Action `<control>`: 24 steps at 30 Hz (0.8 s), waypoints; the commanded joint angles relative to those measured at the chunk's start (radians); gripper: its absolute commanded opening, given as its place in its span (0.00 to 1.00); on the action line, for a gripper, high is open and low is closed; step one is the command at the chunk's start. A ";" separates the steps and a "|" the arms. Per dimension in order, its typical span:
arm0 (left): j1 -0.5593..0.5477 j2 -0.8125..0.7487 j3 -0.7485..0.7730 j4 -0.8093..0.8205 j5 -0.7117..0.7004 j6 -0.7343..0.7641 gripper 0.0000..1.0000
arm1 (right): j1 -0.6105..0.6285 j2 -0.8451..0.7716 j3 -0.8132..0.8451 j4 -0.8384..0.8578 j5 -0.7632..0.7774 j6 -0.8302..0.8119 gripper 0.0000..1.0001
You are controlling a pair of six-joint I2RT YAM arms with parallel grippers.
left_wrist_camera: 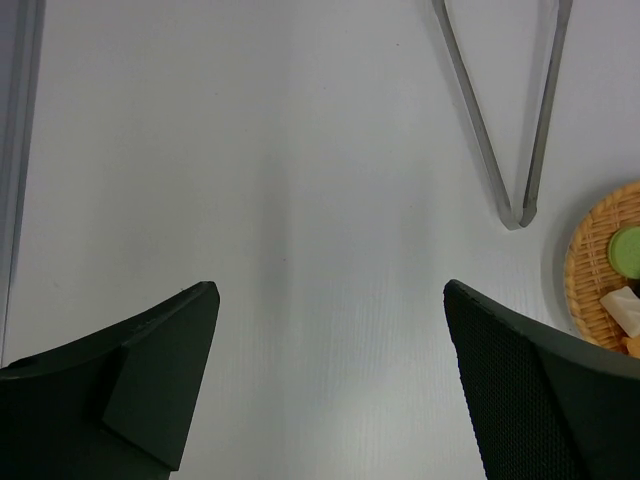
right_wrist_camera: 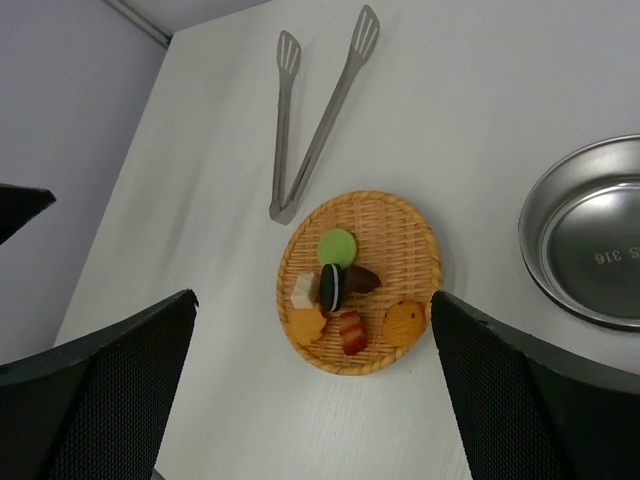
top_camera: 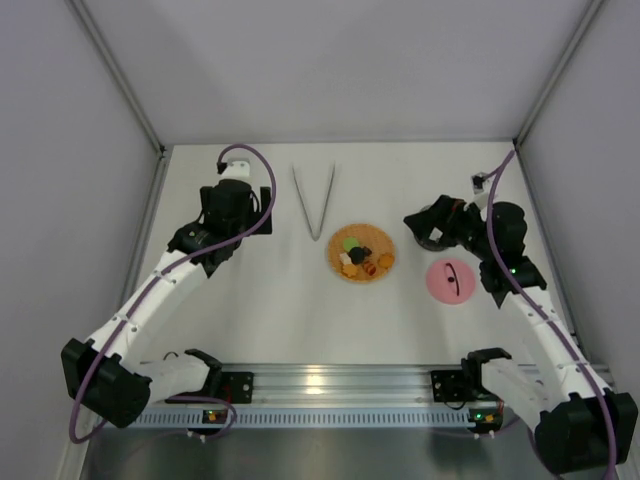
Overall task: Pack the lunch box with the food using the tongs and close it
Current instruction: Pick up the clamp at the center of the board.
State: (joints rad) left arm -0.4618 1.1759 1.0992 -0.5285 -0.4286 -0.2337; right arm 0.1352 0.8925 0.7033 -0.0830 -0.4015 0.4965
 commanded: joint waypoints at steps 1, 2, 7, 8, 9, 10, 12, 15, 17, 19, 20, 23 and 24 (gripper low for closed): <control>-0.001 -0.024 -0.001 0.010 -0.028 0.011 0.99 | 0.020 0.034 0.106 -0.047 0.035 -0.042 0.99; -0.001 -0.022 -0.001 0.009 -0.033 0.010 0.99 | 0.032 0.045 0.122 -0.060 0.046 -0.049 0.99; 0.000 -0.013 0.001 0.002 -0.053 0.007 0.99 | 0.183 0.186 0.281 -0.144 0.242 -0.076 0.99; -0.001 -0.012 0.001 0.004 -0.058 0.005 0.99 | 0.205 0.250 0.306 -0.149 0.260 -0.076 1.00; -0.001 -0.009 0.001 0.004 -0.059 0.005 0.99 | 0.227 0.284 0.329 -0.150 0.292 -0.073 0.99; 0.000 -0.009 0.001 0.002 -0.059 0.005 0.99 | 0.263 0.316 0.378 -0.149 0.312 -0.062 0.99; 0.000 -0.007 -0.001 0.004 -0.067 0.007 0.99 | 0.293 0.431 0.430 -0.152 0.367 -0.050 0.99; -0.001 -0.007 -0.001 0.004 -0.065 0.005 0.99 | 0.375 0.601 0.621 -0.201 0.481 -0.036 0.98; -0.001 -0.007 0.001 0.002 -0.064 0.004 0.99 | 0.406 0.736 0.711 -0.260 0.535 -0.032 0.97; 0.000 -0.009 0.001 0.004 -0.059 0.004 0.99 | 0.444 0.822 0.841 -0.299 0.592 -0.020 0.96; 0.000 -0.010 0.001 0.002 -0.059 0.002 0.99 | 0.457 0.897 0.878 -0.323 0.607 -0.013 0.96; 0.000 -0.013 -0.001 0.002 -0.061 0.002 0.99 | 0.510 1.032 1.016 -0.363 0.664 0.004 0.96; 0.000 -0.012 -0.001 0.002 -0.062 0.002 0.99 | 0.524 1.069 1.057 -0.382 0.706 0.005 0.96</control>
State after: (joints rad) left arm -0.4618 1.1759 1.0988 -0.5327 -0.4698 -0.2340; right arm 0.6044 1.8828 1.6413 -0.3614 0.1738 0.4820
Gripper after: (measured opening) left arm 0.990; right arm 0.959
